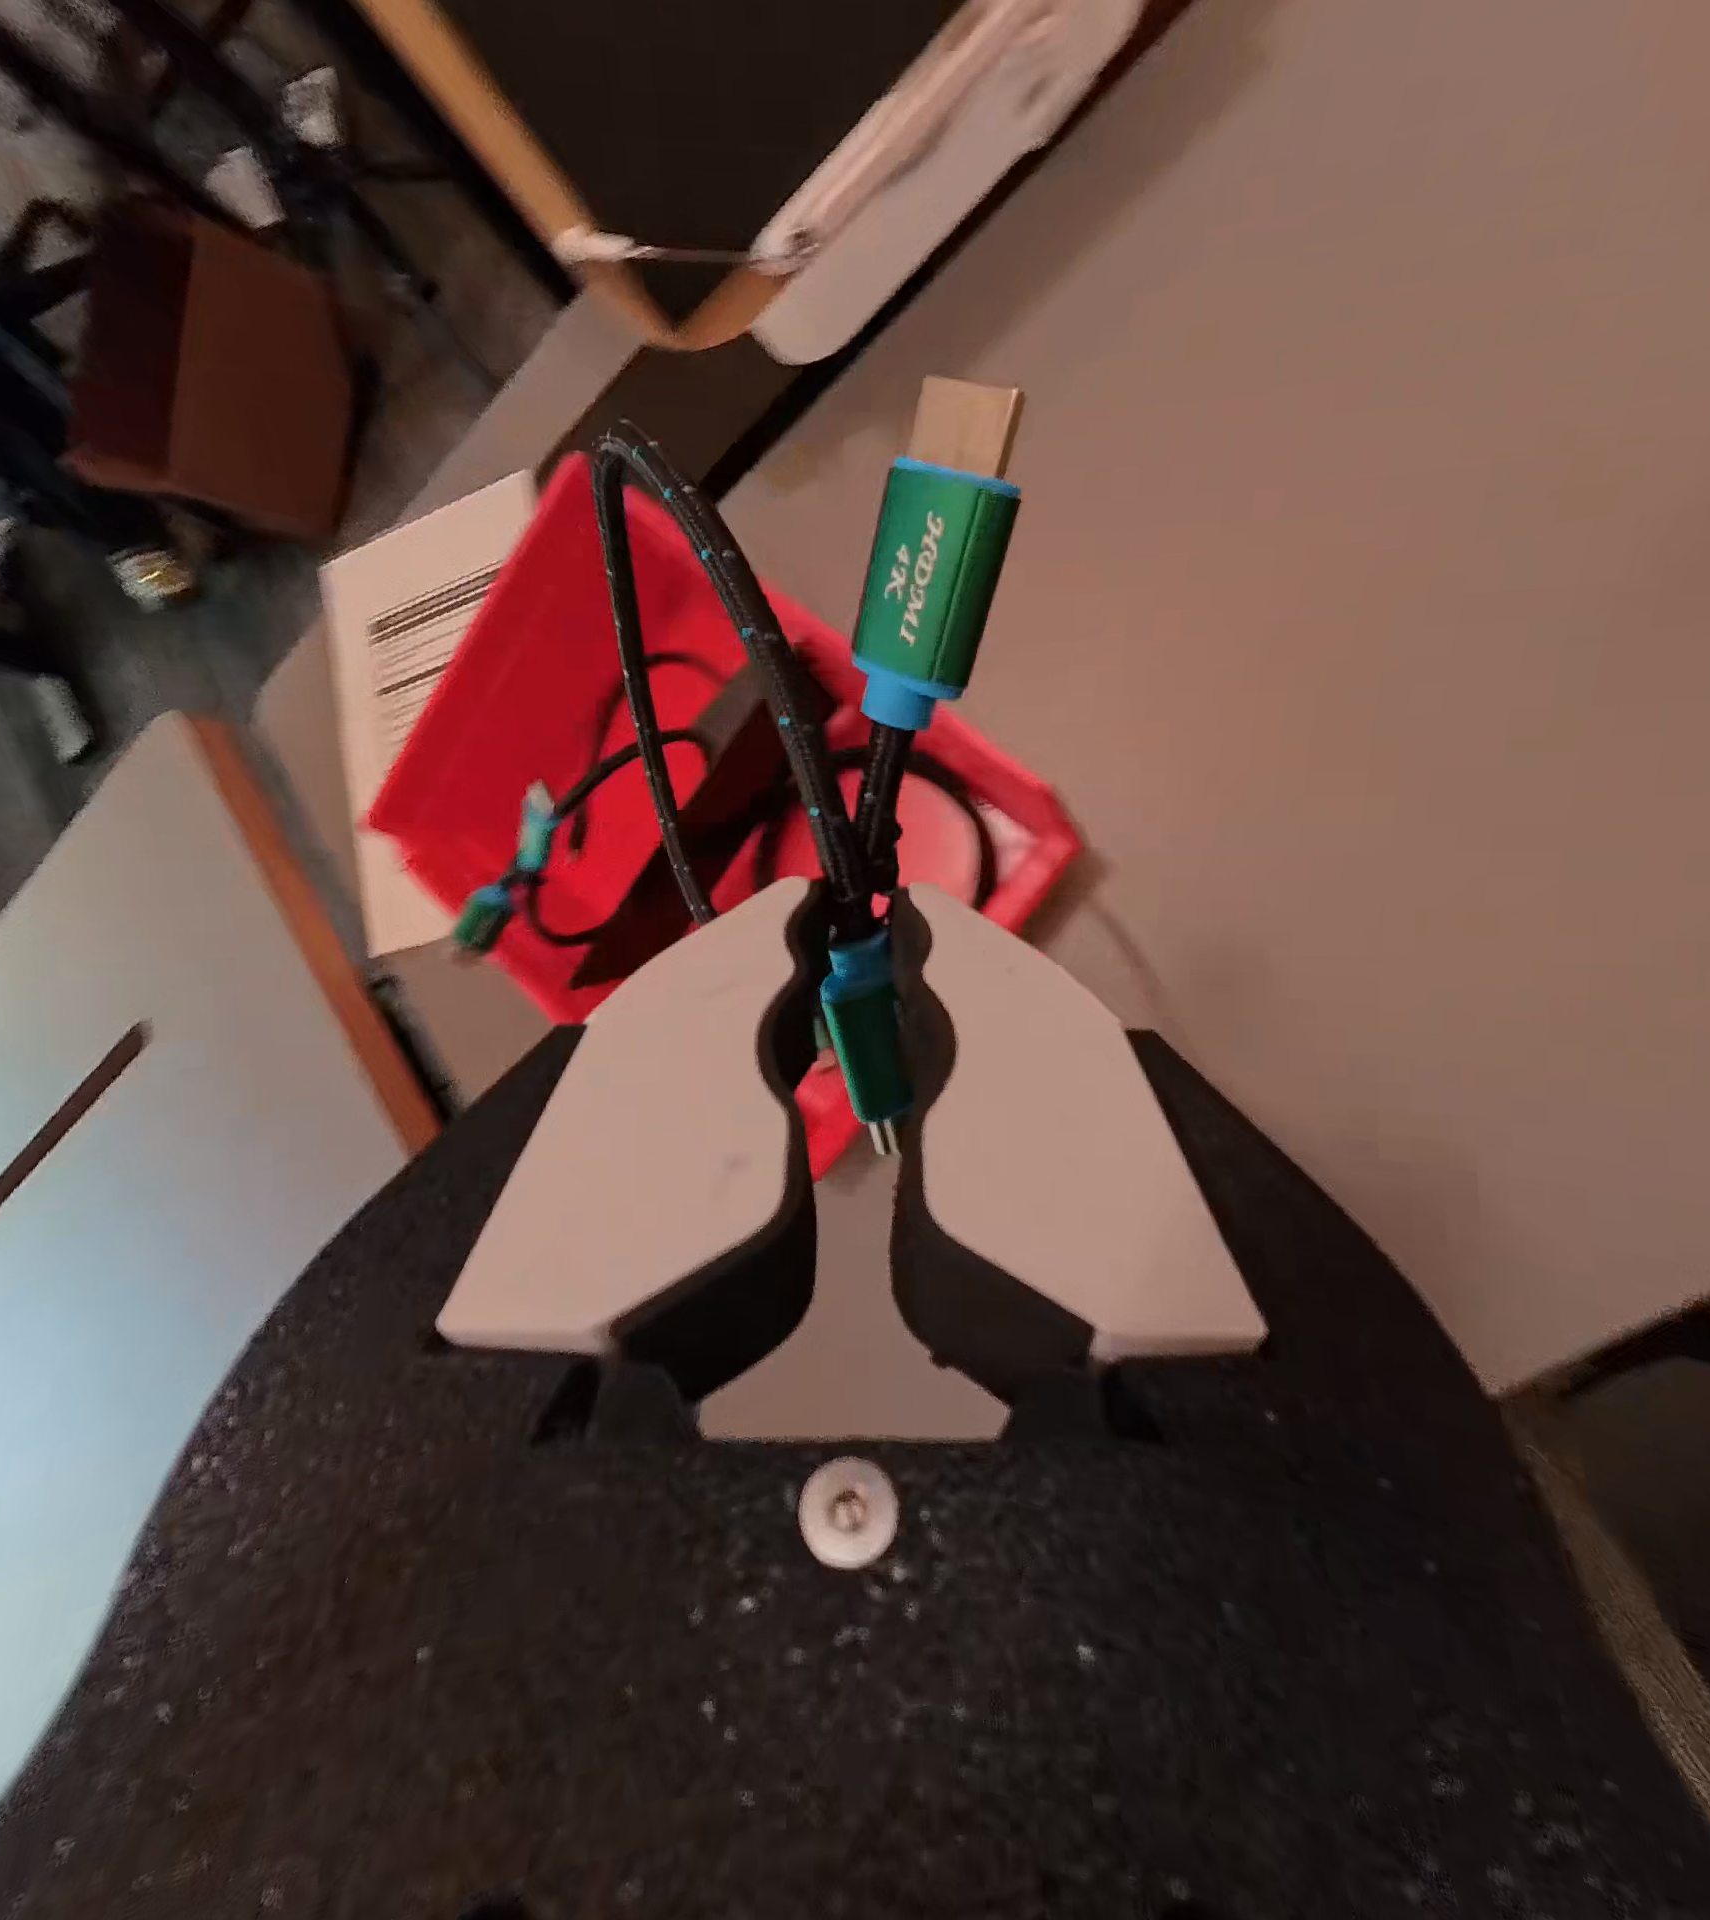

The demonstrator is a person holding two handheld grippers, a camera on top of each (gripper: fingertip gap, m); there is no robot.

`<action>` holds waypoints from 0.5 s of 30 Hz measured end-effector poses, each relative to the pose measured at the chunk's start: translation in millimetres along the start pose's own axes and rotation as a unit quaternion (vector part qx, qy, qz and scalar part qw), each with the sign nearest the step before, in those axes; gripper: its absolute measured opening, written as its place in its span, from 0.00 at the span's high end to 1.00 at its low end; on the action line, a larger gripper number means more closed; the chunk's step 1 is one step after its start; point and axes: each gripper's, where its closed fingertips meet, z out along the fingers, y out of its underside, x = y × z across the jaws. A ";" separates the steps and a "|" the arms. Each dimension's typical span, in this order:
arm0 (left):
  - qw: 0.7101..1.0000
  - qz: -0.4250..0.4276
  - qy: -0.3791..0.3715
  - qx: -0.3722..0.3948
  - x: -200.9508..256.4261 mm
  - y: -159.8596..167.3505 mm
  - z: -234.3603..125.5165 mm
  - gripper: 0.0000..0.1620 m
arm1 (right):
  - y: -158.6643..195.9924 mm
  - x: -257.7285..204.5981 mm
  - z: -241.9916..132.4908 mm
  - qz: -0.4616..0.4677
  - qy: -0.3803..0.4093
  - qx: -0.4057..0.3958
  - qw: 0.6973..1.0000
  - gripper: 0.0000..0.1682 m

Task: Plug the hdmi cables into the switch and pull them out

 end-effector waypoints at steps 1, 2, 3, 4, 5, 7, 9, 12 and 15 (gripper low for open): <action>0.999 0.007 0.033 0.011 16.0 -4.7 -0.8 0.94 | -0.4 -0.8 0.3 -0.001 -0.002 0.000 1.000 0.96; 0.997 0.014 0.066 0.024 32.6 -9.4 -1.4 0.93 | -0.9 -1.7 0.4 -0.003 -0.004 0.001 1.000 0.96; 0.994 0.020 0.096 0.036 49.0 -14.2 -1.5 0.94 | -1.6 -2.7 0.6 -0.004 -0.006 0.003 1.000 0.96; 0.991 0.033 0.122 0.046 65.5 -18.0 -0.5 0.93 | -2.1 -3.6 0.8 -0.004 -0.009 0.004 1.000 0.96; 0.987 0.052 0.141 0.050 81.8 -19.7 1.8 0.93 | -2.7 -4.4 1.0 -0.006 -0.012 0.006 1.000 0.96; 0.984 0.089 0.149 0.040 108.9 -19.0 10.5 0.93 | -3.4 -5.5 1.1 -0.008 -0.014 0.009 1.000 0.96; 0.983 0.122 0.133 0.018 130.2 -15.0 22.8 0.93 | -3.2 -5.6 1.0 -0.008 -0.015 0.009 1.000 0.96; 0.981 0.159 0.113 -0.011 166.2 -5.2 48.8 0.94 | -2.9 -6.0 0.9 -0.010 -0.015 0.008 1.000 0.96; 0.976 0.180 0.117 -0.039 210.8 11.3 82.8 0.93 | -3.9 -7.7 1.5 -0.013 -0.019 0.009 1.000 0.96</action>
